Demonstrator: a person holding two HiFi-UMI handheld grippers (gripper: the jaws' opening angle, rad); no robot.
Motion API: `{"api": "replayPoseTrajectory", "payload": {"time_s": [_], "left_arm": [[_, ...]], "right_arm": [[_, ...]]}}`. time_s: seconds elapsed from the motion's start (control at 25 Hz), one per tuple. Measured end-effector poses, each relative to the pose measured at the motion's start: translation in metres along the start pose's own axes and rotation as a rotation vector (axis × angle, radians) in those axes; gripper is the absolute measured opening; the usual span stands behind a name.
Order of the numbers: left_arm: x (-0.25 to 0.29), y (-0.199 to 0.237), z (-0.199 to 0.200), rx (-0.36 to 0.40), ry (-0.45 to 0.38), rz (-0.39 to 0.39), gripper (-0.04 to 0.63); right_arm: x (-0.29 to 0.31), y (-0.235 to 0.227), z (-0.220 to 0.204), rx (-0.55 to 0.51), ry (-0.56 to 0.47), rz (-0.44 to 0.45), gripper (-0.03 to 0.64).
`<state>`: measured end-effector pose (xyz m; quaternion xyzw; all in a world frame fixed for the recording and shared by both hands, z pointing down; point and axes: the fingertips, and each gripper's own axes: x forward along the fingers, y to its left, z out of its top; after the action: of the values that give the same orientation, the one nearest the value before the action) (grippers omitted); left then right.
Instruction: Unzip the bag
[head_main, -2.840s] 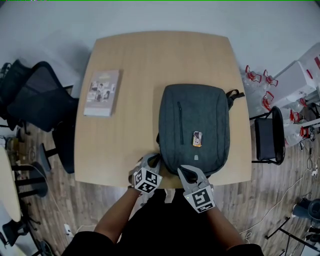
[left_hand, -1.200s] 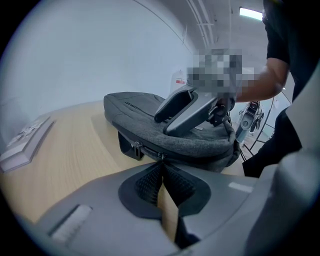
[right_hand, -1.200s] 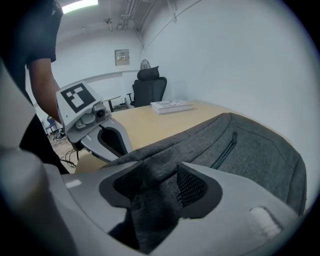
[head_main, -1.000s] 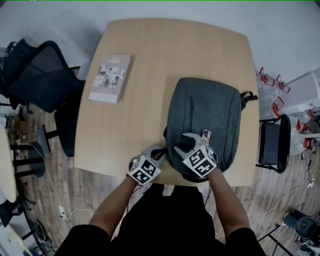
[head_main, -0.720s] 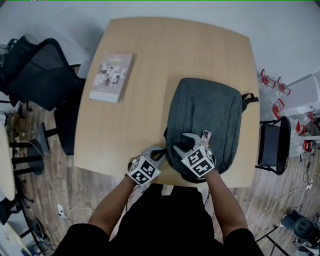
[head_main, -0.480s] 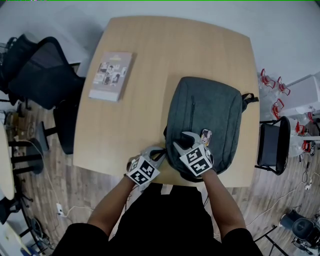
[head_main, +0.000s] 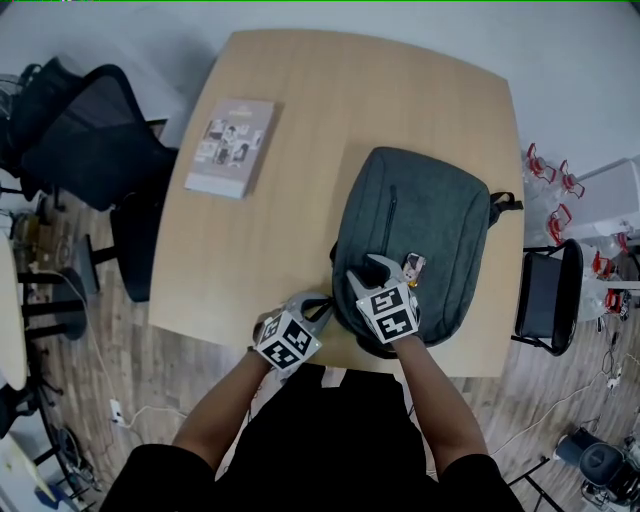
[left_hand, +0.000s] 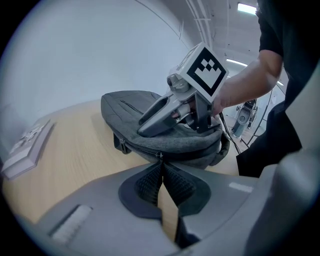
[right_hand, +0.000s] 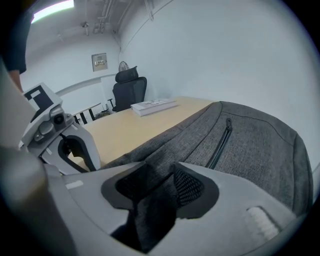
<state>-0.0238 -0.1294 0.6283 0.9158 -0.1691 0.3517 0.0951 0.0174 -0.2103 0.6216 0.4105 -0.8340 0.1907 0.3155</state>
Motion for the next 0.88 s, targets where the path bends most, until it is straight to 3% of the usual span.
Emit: {"api": "replayPoseTrajectory", "payload": {"time_s": [0.48, 0.6, 0.88], "left_arm": [[-0.002, -0.039, 0.002, 0.034, 0.016, -0.035, 0.026], [0.000, -0.045, 0.003, 0.003, 0.008, -0.007, 0.026], [-0.001, -0.035, 0.004, -0.007, 0.000, 0.022, 0.026]], "right_arm": [[0.027, -0.023, 0.023, 0.087, -0.021, -0.113, 0.172], [0.035, -0.029, 0.031, 0.099, -0.026, -0.138, 0.172], [0.035, -0.032, 0.037, 0.119, -0.047, -0.112, 0.170]]}}
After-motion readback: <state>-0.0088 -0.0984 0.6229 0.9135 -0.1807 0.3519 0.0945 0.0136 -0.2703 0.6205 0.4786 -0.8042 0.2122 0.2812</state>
